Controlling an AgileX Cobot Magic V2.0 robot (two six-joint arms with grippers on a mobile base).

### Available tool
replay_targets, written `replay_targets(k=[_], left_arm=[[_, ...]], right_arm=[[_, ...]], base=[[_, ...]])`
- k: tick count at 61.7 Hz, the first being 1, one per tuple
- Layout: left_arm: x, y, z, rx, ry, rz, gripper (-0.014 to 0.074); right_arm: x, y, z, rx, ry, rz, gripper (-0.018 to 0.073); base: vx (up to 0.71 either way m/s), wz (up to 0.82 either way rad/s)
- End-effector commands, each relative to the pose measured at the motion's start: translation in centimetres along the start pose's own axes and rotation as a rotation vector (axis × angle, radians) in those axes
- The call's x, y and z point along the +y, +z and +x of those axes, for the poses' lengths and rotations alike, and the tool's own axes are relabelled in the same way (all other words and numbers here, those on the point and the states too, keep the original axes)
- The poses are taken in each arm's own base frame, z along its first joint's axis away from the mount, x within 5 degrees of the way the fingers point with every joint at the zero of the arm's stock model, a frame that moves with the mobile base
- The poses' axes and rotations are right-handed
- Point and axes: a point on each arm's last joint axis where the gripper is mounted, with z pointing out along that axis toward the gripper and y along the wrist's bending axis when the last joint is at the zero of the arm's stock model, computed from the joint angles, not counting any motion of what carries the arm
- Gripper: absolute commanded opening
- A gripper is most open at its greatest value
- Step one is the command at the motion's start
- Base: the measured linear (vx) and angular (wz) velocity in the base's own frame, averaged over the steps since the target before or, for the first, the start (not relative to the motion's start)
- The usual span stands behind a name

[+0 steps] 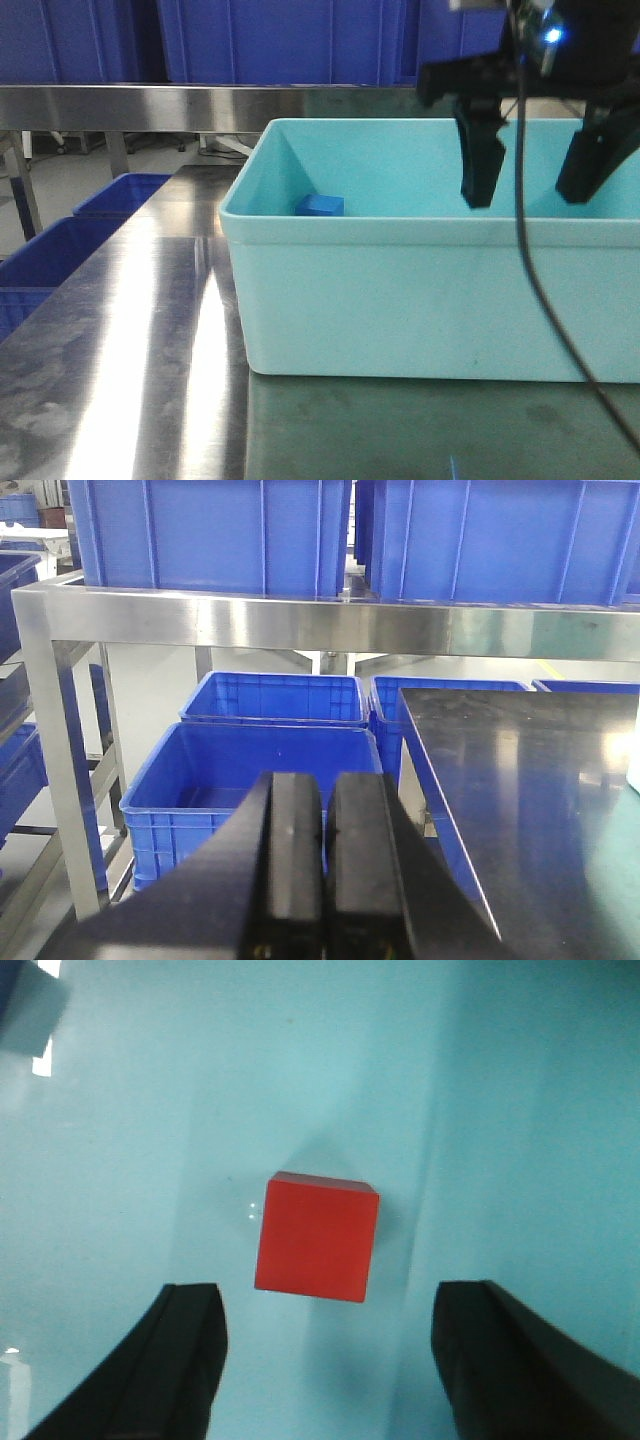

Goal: Pick red cube and place on left shelf
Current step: 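Lower the open right gripper into the teal tub over the red cube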

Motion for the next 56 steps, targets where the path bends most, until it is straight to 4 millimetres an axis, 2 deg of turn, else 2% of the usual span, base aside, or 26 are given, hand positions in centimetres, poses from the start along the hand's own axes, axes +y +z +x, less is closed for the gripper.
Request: replay_targets(k=[1,19,37,44,56], left_arm=[[0.1,0.0,-0.1,-0.080,-0.007,-0.003,0.0102],[0.1,0.0,-0.1,-0.080,-0.007,-0.003,0.0102],[0.1,0.0,-0.1,-0.080,-0.007,-0.003,0.0102],[0.1,0.0,-0.1,-0.080,-0.007,-0.003,0.0102],[0.1,0.0,-0.1,-0.080,-0.007,-0.003,0.0102]], right_arm=[[0.0,-0.7,-1.0,-0.056,0.003,-0.005,0.0548],[0.6,2.8,-1.7,-0.032,-0.013,0.005,0.0548],[0.7,3.1,-2.2,-0.076,-0.029,0.001,0.0538],[0.5,3.3,-2.0,-0.054,-0.034,0.020,0.0470],[0.4,3.3,-1.8,-0.034,-0.045,0.034,0.0258]], base=[[0.00,0.00],[0.00,0.00],[0.00,0.00],[0.00,0.00],[0.00,0.00]])
